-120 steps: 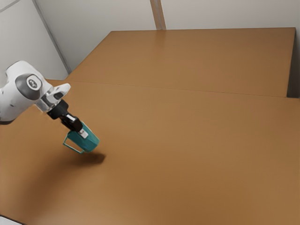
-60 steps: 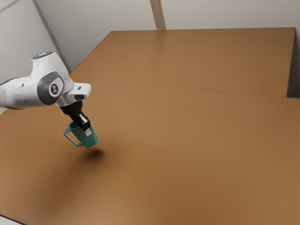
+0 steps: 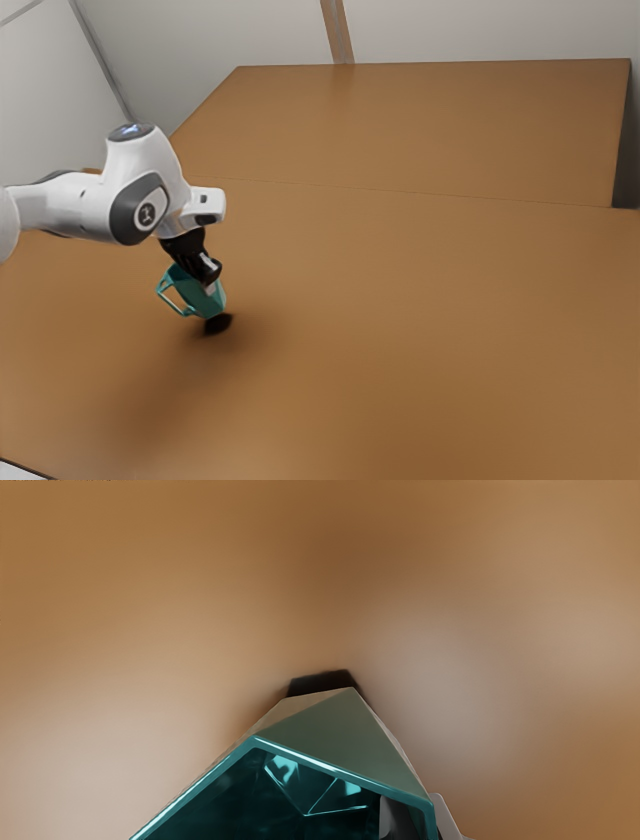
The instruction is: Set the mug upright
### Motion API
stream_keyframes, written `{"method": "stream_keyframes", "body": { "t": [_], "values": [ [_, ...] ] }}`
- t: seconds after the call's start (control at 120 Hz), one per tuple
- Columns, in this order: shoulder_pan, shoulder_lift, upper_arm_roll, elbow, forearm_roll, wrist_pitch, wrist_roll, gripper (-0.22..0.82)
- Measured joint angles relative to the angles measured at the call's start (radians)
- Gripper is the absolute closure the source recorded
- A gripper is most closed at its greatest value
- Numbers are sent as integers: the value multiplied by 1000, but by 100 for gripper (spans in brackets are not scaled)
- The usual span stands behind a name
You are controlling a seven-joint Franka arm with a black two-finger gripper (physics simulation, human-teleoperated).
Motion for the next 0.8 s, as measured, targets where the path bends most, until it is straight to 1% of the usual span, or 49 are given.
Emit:
{"method": "stream_keyframes", "body": {
  "t": [0.133,0.258,0.425,0.8],
  "values": [
    [-3,14,-10,-8,15,39,-58,76],
    [0,2,-26,-35,21,60,-108,76],
    [0,-19,-40,-70,23,74,-167,76],
    [-1,-14,-56,-113,30,98,-271,76]
  ]
}}
